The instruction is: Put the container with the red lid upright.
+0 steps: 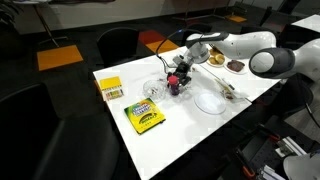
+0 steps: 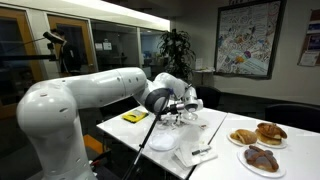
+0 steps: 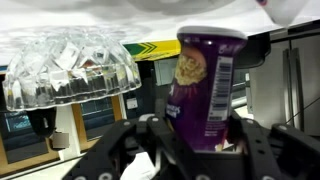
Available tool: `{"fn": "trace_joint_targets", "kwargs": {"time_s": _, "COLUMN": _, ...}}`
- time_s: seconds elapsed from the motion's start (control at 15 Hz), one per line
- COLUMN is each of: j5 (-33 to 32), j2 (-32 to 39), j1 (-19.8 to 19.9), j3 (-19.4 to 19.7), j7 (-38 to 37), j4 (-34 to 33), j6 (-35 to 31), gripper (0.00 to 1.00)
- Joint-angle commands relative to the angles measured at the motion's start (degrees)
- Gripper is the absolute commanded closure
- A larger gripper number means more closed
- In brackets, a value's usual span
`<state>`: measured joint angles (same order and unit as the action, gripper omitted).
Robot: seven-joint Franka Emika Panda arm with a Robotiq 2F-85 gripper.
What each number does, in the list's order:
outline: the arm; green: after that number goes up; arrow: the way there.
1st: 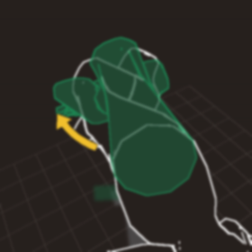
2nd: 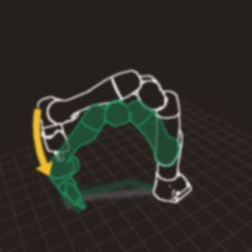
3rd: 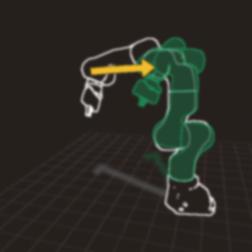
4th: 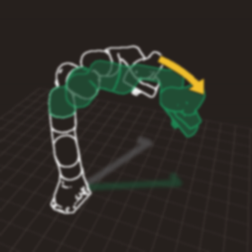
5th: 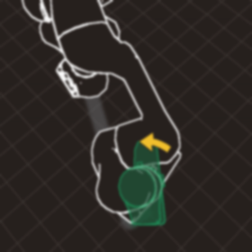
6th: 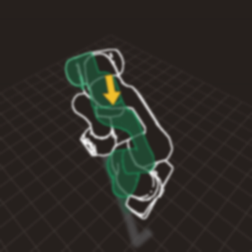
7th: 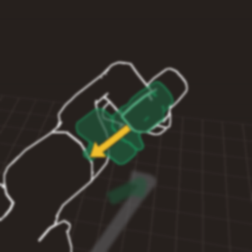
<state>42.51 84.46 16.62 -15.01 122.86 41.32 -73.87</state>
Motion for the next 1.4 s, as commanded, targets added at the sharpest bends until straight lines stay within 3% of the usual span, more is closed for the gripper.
{"fn": "trace_joint_targets", "kwargs": {"time_s": 0.0, "j5": -0.2, "j2": 0.0, "j1": -0.6, "j3": 0.9, "j7": -0.9, "j4": -0.5, "j6": 1.1, "gripper": 0.23}}
{"fn": "trace_joint_targets", "kwargs": {"time_s": 0.2, "j5": -0.2, "j2": 0.0, "j1": -0.7, "j3": 0.9, "j7": -1.2, "j4": -0.6, "j6": 1.1, "gripper": 0.06}}
{"fn": "trace_joint_targets", "kwargs": {"time_s": 0.33, "j5": -0.2, "j2": 0.0, "j1": -0.7, "j3": 0.8, "j7": -1.1, "j4": -0.6, "j6": 1.2, "gripper": 0.00}}
{"fn": "trace_joint_targets", "kwargs": {"time_s": 0.73, "j5": -0.3, "j2": 0.0, "j1": -0.9, "j3": 0.7, "j7": -1.6, "j4": -1.0, "j6": 2.1, "gripper": 0.00}}
{"fn": "trace_joint_targets", "kwargs": {"time_s": 1.0, "j5": -0.9, "j2": 0.0, "j1": -1.0, "j3": 1.0, "j7": -7.4, "j4": -1.8, "j6": 8.2, "gripper": 0.00}}
{"fn": "trace_joint_targets", "kwargs": {"time_s": 1.33, "j5": -2.0, "j2": 0.0, "j1": -1.3, "j3": 1.7, "j7": -14.2, "j4": -4.6, "j6": 11.3, "gripper": 0.00}}
